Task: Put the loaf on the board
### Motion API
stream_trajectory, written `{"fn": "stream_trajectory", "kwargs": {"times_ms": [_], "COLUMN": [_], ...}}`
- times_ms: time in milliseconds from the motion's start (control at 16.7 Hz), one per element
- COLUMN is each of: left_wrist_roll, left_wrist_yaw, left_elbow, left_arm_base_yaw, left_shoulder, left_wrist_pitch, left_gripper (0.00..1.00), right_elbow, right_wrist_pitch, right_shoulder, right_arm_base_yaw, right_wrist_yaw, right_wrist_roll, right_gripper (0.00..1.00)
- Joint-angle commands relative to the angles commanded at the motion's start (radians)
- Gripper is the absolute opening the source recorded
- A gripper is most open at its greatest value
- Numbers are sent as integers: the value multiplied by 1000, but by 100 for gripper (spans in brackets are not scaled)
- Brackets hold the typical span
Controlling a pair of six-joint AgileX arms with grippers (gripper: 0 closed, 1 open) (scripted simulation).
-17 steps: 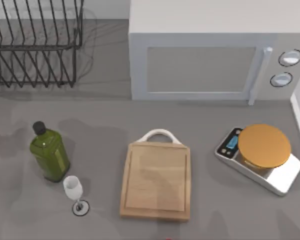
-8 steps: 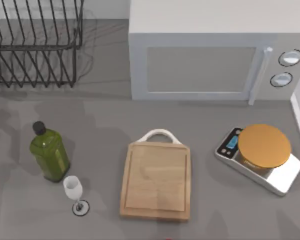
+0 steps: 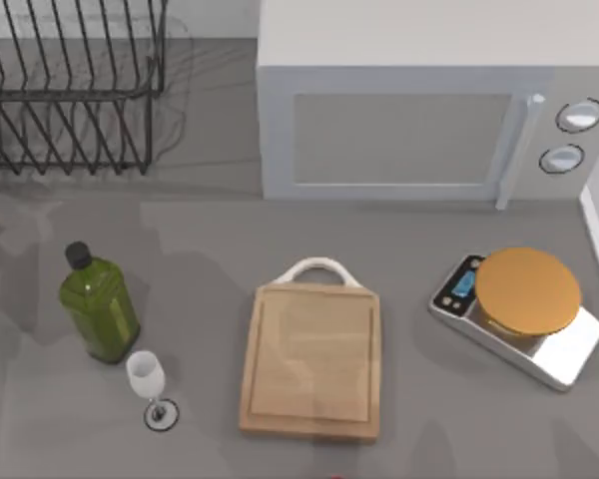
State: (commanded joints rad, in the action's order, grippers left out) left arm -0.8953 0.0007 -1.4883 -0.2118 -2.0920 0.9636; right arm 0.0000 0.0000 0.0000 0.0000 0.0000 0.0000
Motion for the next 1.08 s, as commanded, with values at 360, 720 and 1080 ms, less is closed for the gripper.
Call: {"fn": "stream_trajectory", "kwargs": {"times_ms": [360, 720, 1080], "left_wrist_roll": [-4, -4, -4], "left_wrist_yaw": [0, 0, 0], "left_elbow": [76, 76, 76], "left_arm_base_yaw": [-3, -3, -3], "left_shoulder": [-56, -56, -56], "left_wrist_pitch": [-130, -130, -130], "left_gripper": [100, 70, 25], "right_elbow": [0, 0, 0], "right_wrist_pitch": [0, 0, 0], "right_shoulder": [0, 0, 0], "right_arm_base_yaw": [0, 0, 0], "right_wrist_yaw": [0, 0, 0], "right_wrist_roll": [0, 0, 0], "right_gripper": [100, 100, 100]}}
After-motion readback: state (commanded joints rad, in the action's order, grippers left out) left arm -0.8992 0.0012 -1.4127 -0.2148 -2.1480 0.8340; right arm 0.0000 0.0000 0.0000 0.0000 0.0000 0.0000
